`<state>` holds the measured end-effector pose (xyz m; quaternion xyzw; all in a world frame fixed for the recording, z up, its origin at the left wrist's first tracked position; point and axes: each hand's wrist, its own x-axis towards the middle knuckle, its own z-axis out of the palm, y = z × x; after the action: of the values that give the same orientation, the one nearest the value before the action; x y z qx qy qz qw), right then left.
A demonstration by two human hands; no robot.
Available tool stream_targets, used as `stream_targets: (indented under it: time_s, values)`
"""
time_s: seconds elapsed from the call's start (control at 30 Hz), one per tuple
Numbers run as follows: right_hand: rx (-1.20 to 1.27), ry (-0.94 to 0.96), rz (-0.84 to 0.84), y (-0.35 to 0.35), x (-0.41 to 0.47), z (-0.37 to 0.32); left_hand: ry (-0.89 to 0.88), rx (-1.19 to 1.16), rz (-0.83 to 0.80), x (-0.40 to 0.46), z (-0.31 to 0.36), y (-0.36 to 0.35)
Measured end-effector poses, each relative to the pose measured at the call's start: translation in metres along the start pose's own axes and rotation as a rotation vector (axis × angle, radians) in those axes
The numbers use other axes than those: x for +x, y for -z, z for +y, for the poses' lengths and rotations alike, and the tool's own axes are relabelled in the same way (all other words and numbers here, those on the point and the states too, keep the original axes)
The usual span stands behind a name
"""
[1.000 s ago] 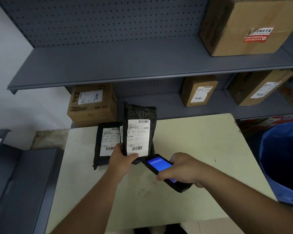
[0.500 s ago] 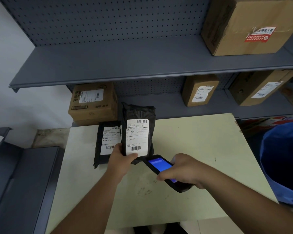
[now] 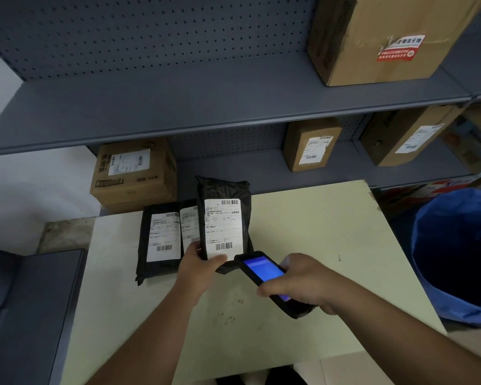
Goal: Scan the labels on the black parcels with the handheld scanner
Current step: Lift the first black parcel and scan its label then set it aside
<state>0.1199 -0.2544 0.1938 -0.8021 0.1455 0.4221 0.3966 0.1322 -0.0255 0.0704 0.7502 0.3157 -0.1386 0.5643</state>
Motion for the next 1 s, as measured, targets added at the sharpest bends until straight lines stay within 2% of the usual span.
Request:
stream_targets:
  time_s: [0.77,1.0]
  values:
    - [0.135,-0.022,0.144,0.112,0.038,0.073,0.12,0.038,-0.242,0.037,0.011,-0.186]
    - [0.211,-0.048,0.173,0.132,0.05,0.094,0.177,0.043,-0.237,0.038,0.03,-0.236]
